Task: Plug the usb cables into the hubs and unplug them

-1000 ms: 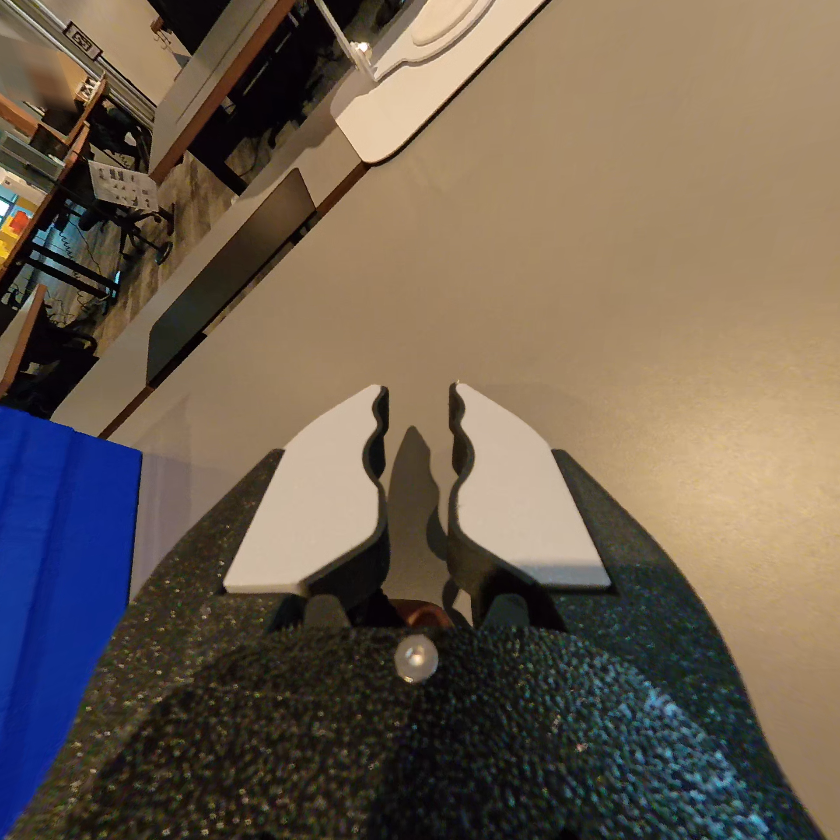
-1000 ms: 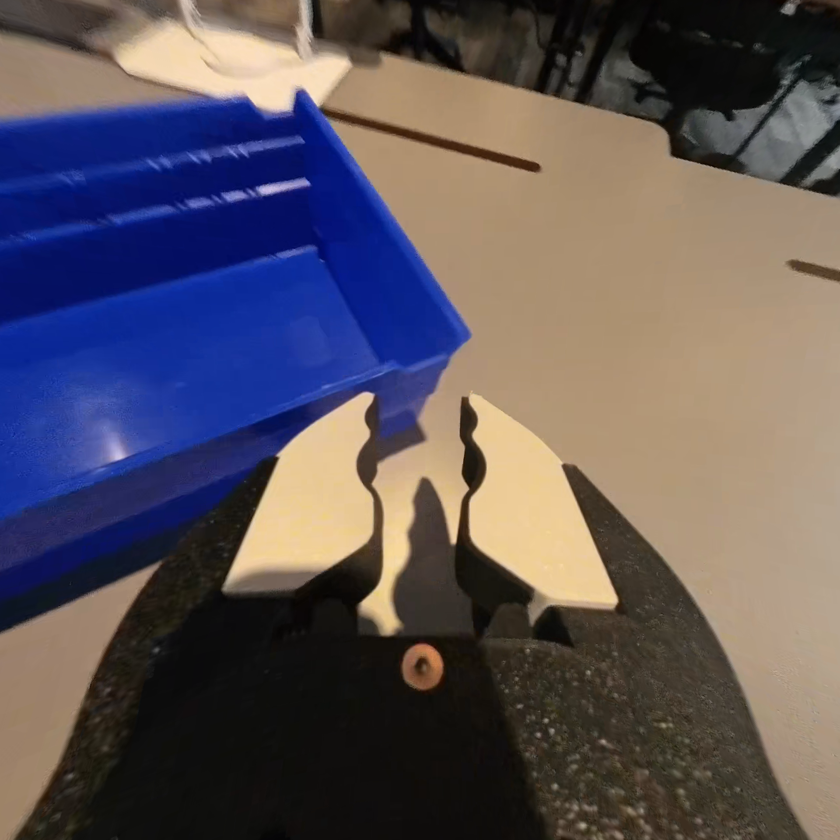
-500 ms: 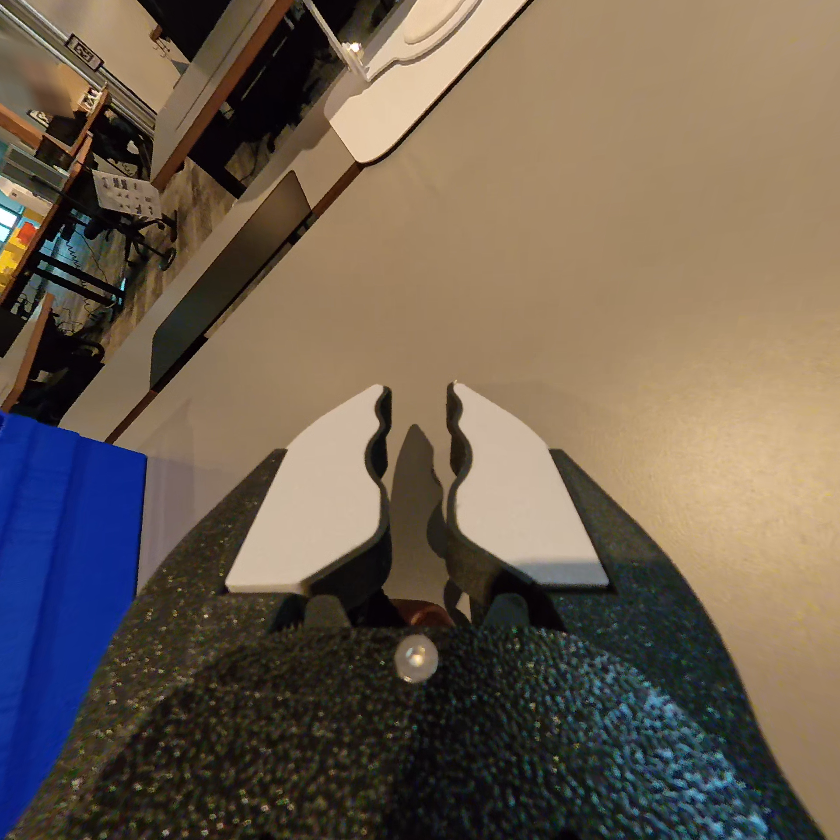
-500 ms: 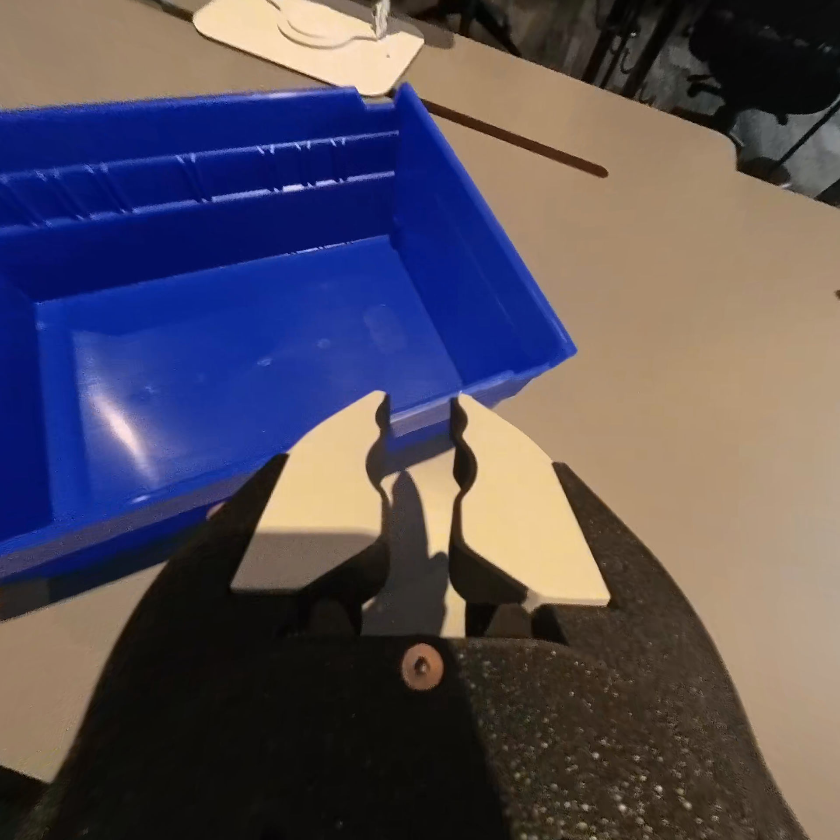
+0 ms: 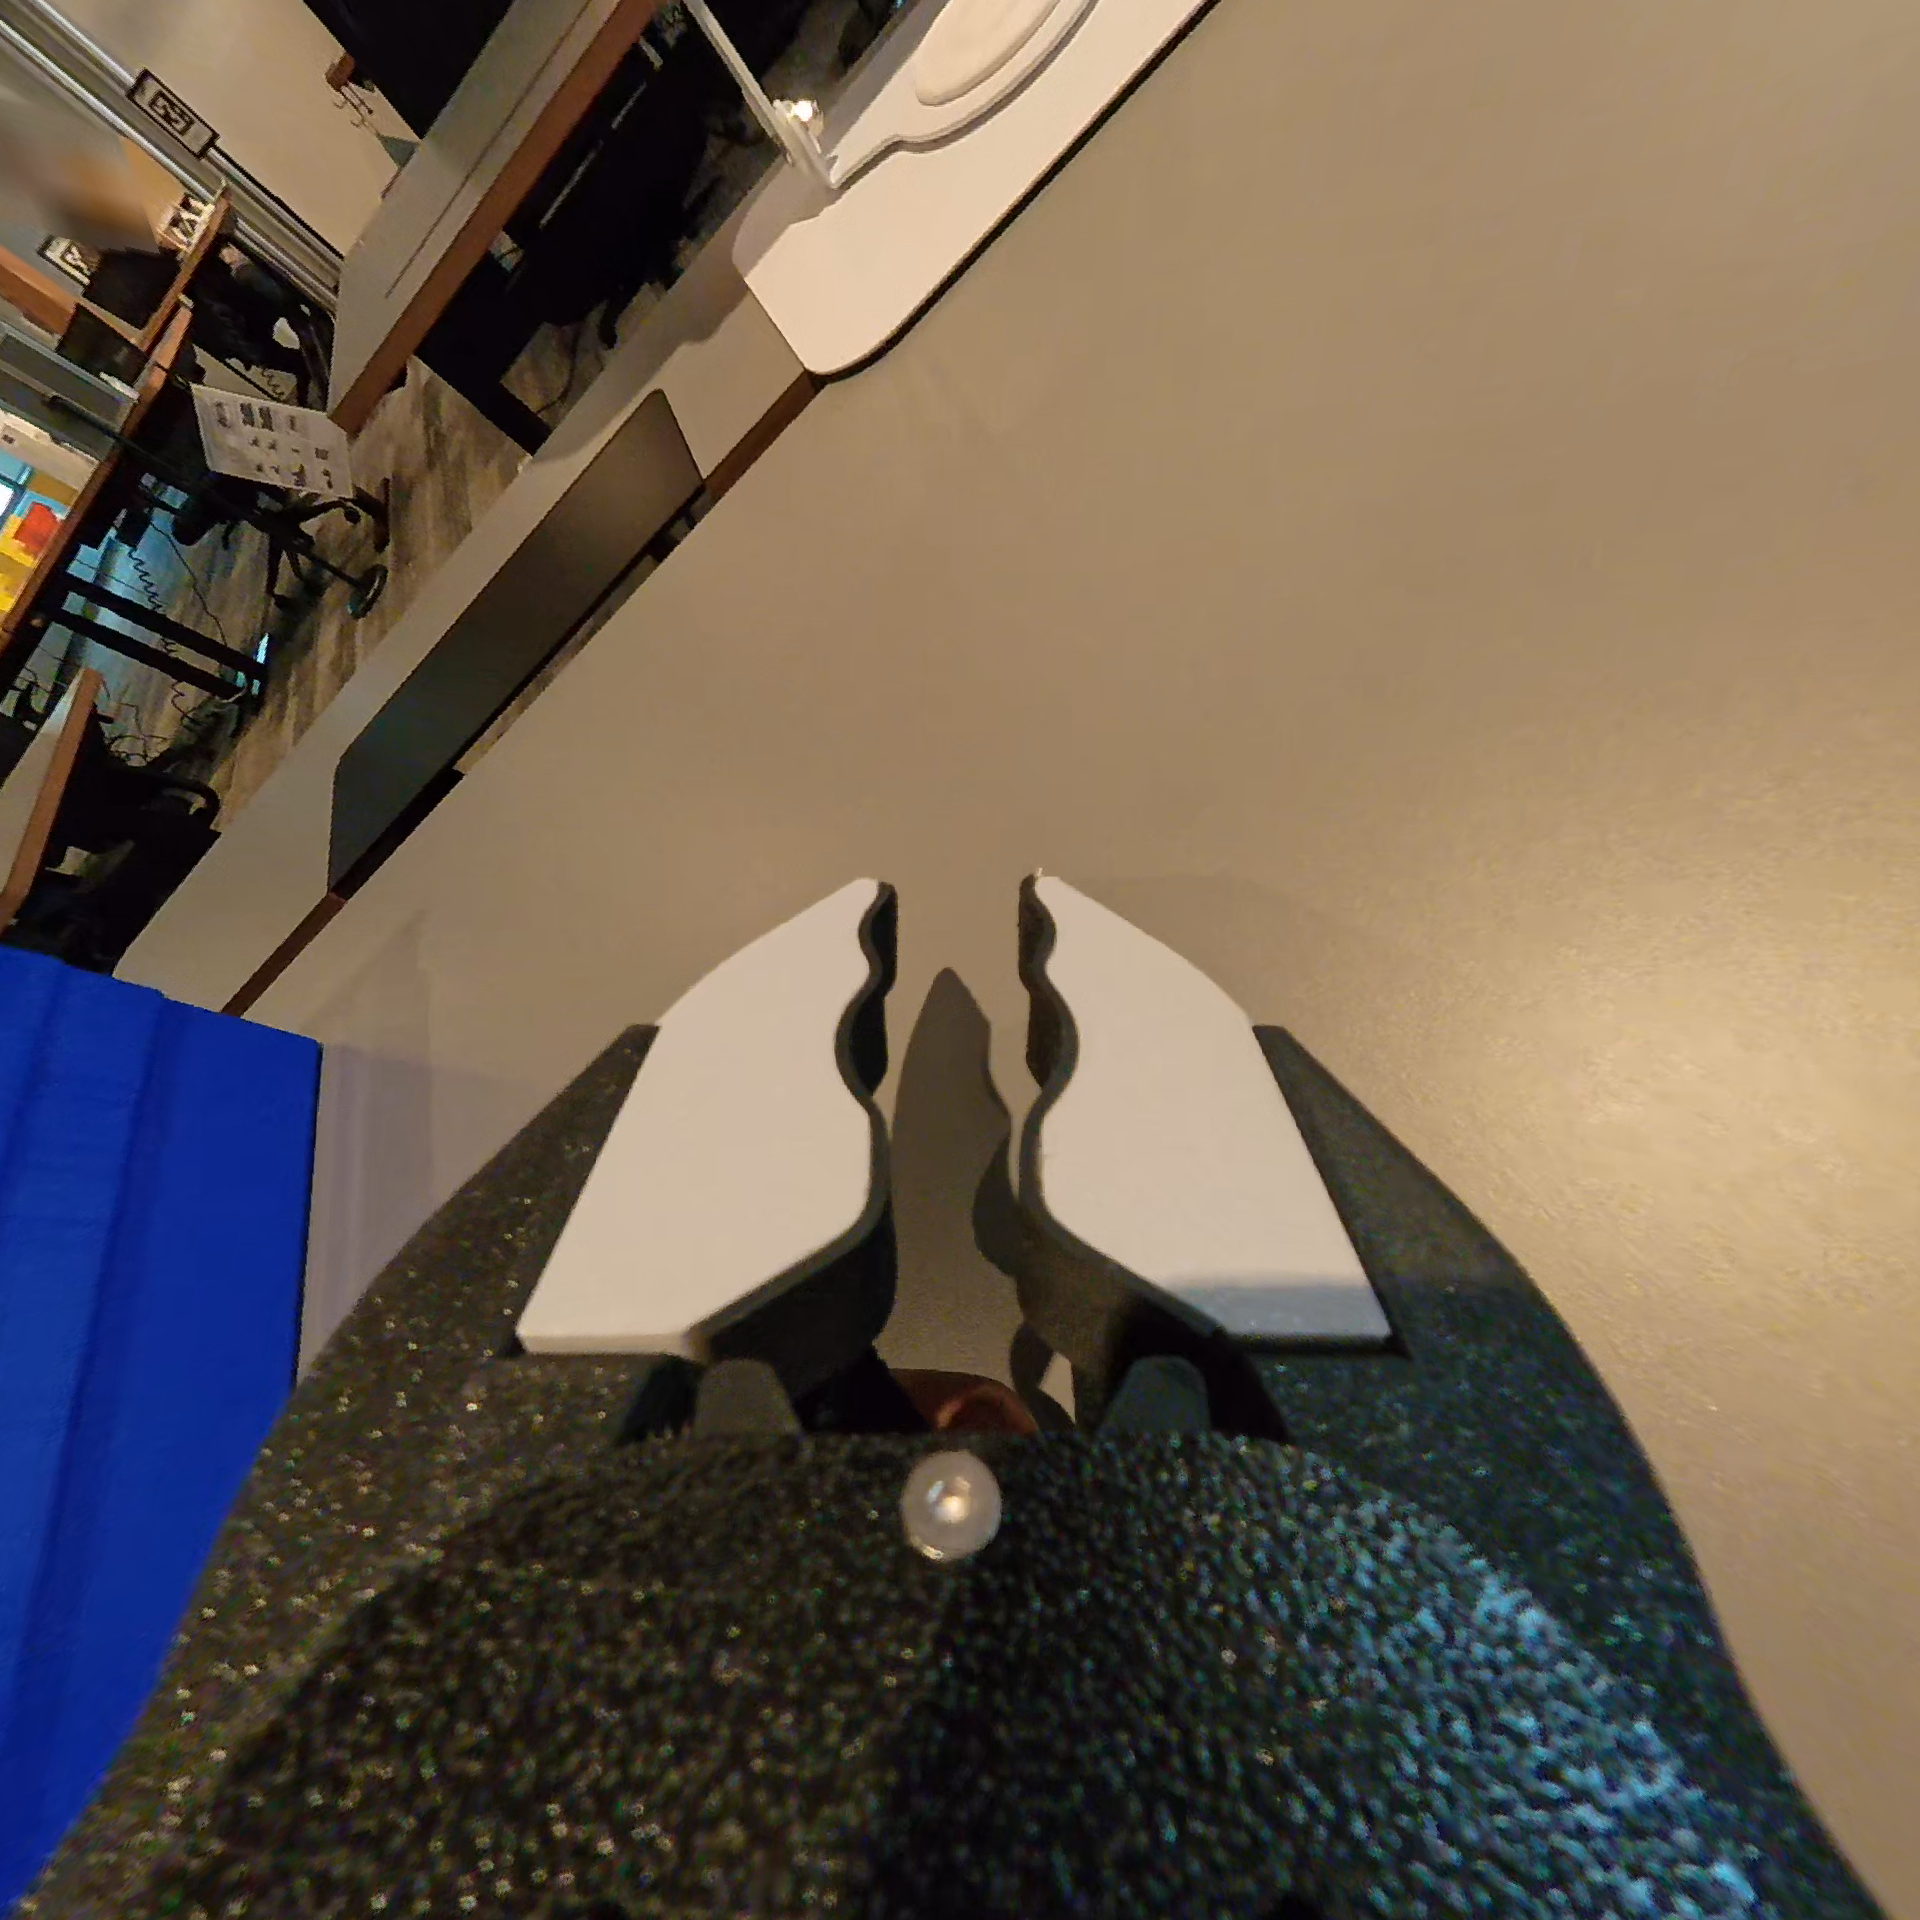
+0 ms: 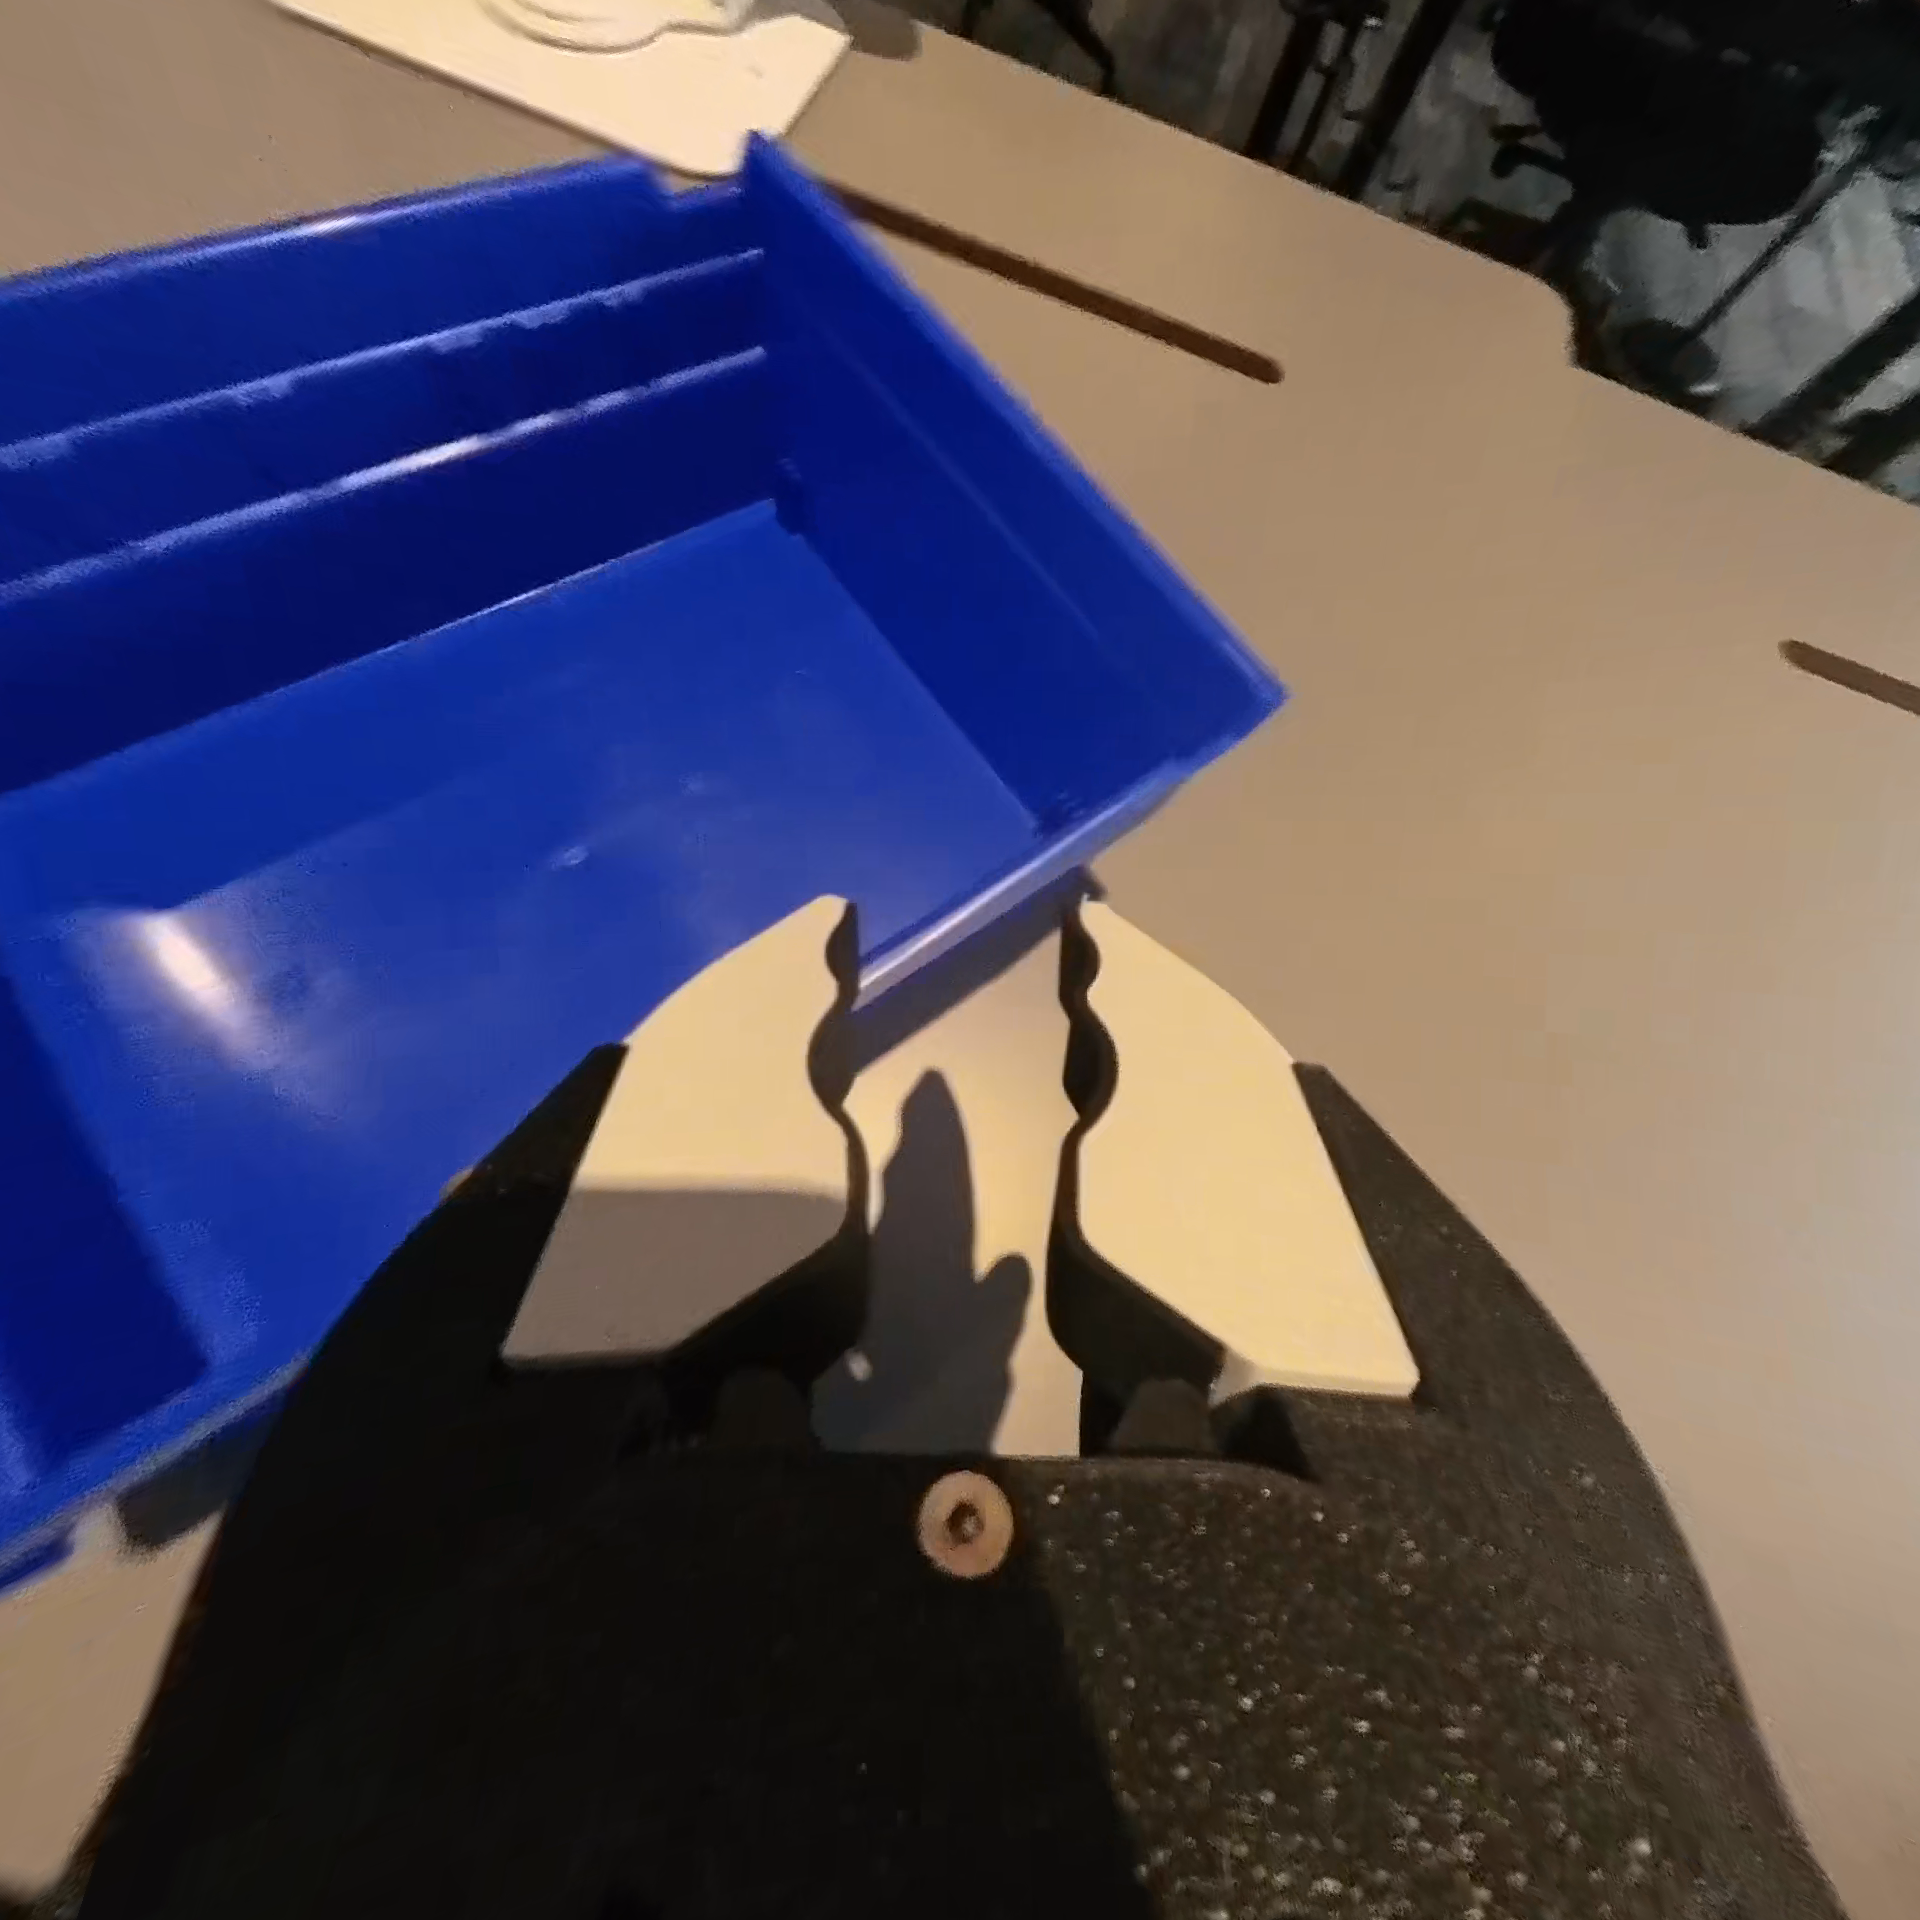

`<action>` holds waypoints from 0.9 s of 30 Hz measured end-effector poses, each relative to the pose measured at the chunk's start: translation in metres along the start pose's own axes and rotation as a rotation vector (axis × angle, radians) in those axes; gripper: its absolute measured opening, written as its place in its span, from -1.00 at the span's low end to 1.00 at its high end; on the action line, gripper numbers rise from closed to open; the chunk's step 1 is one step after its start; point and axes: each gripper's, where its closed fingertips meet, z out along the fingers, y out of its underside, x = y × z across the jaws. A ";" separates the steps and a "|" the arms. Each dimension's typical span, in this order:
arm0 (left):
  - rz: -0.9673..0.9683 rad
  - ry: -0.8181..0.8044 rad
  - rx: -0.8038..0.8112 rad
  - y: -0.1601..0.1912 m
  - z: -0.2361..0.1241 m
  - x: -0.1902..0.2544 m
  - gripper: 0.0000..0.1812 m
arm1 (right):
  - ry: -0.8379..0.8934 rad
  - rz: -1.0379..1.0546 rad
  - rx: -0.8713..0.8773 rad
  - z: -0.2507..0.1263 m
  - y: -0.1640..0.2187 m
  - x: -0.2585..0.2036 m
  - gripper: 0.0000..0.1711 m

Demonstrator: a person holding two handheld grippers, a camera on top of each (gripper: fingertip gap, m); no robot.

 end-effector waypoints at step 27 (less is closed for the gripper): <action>0.022 -0.002 0.007 -0.001 -0.001 0.002 -0.78 | 0.091 -0.139 -0.044 0.028 -0.022 0.069 -0.80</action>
